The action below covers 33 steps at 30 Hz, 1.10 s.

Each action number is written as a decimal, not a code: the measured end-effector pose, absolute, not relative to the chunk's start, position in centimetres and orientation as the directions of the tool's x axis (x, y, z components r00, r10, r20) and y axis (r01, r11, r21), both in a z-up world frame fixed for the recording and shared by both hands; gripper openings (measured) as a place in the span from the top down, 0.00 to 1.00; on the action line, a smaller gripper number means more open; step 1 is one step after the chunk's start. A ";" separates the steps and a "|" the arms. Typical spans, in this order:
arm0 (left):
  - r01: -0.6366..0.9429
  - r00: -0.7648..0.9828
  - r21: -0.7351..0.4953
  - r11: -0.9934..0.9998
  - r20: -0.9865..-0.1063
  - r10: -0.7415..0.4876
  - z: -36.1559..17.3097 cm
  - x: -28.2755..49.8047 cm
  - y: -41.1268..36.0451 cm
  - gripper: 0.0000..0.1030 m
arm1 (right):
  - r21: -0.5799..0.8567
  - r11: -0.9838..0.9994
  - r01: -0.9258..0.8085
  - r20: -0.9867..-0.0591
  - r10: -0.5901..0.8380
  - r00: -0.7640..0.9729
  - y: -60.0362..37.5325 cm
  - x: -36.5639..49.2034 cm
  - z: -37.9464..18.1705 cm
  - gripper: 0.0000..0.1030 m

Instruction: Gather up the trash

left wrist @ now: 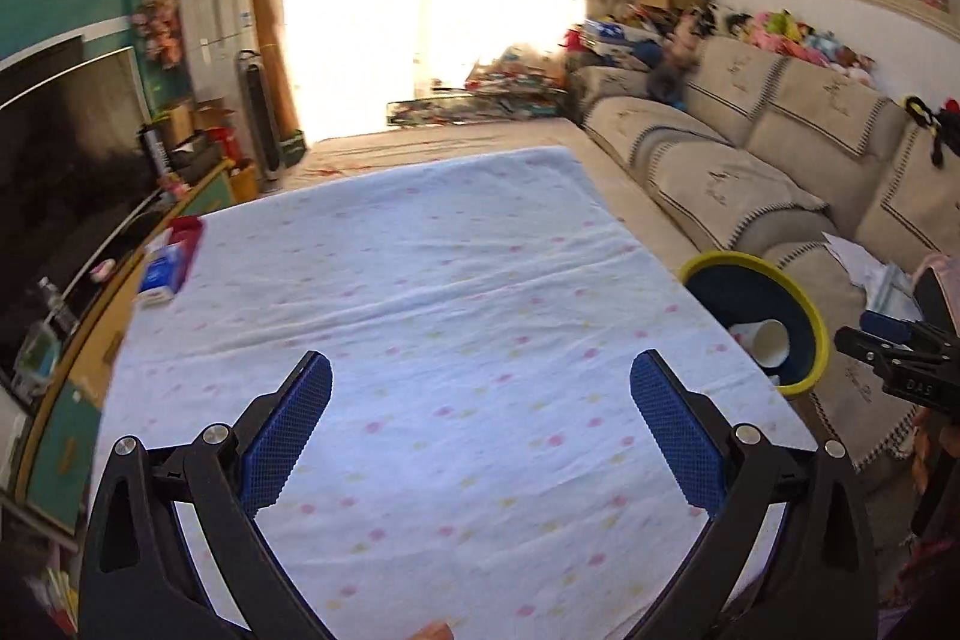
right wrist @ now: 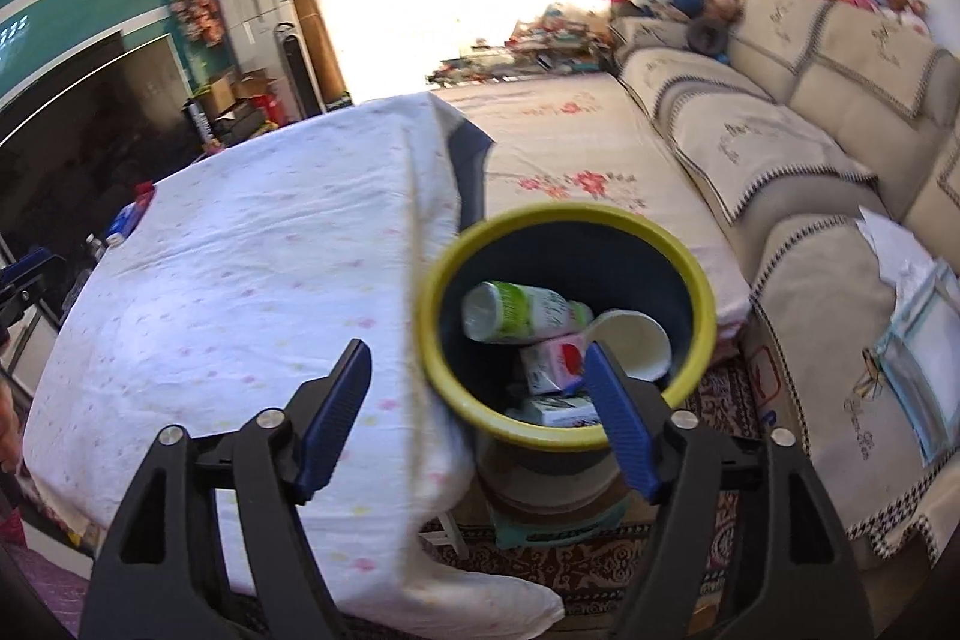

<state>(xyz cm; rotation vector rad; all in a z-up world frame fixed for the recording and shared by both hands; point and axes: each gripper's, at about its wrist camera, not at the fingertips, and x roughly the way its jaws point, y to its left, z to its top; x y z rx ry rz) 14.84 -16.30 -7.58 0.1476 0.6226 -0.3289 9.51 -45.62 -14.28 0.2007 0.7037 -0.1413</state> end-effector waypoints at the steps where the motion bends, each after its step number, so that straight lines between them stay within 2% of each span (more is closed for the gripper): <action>1: 0.305 0.779 0.032 0.952 -0.583 -0.230 -7.2 14.3 -14.4 0.05 | 0.122 0.975 0.183 -0.642 -0.063 0.764 -44.8 9.3 -13.7 0.26; 3: 0.234 0.802 0.004 0.972 -0.566 -0.191 -6.2 12.8 -11.0 0.05 | 0.098 0.982 0.163 -0.619 -0.068 0.783 -43.3 8.8 -12.6 0.17; 9: 0.148 0.856 -0.005 0.989 -0.500 -0.131 -4.2 7.3 -5.5 0.05 | 0.053 0.991 0.123 -0.564 -0.072 0.823 -40.0 6.6 -10.0 0.10; 14: 0.164 0.860 -0.030 0.986 -0.485 -0.158 -4.2 3.9 -4.3 0.05 | 0.024 0.993 0.116 -0.536 -0.085 0.840 -38.2 4.5 -8.8 0.09; 20: 0.131 0.874 -0.040 0.991 -0.468 -0.134 -4.2 1.0 -2.6 0.05 | 0.023 0.996 0.090 -0.512 -0.065 0.857 -37.0 2.9 -8.3 0.08; 33: 0.102 0.874 -0.053 0.993 -0.473 -0.115 -4.1 2.1 -2.2 0.05 | 0.035 0.997 0.073 -0.507 -0.045 0.861 -36.7 3.3 -8.4 0.08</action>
